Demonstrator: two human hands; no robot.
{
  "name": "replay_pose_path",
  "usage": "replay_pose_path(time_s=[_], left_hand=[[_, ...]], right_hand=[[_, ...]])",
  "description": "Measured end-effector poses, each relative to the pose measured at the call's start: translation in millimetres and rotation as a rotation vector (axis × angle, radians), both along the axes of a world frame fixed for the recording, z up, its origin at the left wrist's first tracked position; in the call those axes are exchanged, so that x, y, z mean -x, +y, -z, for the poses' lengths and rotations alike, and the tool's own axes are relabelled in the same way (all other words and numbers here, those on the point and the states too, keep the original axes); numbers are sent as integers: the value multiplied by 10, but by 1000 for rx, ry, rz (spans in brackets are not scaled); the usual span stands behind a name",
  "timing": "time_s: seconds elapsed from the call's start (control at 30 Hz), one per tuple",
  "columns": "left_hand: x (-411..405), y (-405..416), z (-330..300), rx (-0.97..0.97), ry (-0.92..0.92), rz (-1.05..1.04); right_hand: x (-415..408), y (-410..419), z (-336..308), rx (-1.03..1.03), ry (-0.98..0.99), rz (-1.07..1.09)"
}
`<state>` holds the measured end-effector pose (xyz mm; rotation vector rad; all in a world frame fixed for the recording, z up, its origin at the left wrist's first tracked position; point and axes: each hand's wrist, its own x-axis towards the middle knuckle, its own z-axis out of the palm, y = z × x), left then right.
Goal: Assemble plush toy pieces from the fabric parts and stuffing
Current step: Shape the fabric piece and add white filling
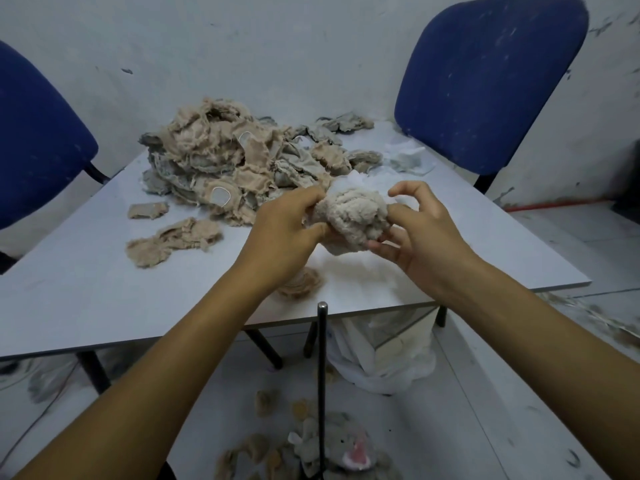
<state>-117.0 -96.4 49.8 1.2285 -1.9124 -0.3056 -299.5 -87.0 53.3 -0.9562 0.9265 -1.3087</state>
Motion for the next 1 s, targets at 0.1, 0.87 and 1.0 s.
replay_pose_path(time_s=[0.1, 0.87, 1.0], left_hand=[[-22, -23, 39, -48, 70, -35], [36, 108, 116, -93, 236, 169], [-32, 7, 78, -108, 358, -18]], right_hand=[[-86, 57, 75, 187, 128, 88], [31, -13, 130, 279, 592, -54], [28, -40, 62, 255, 375, 21]])
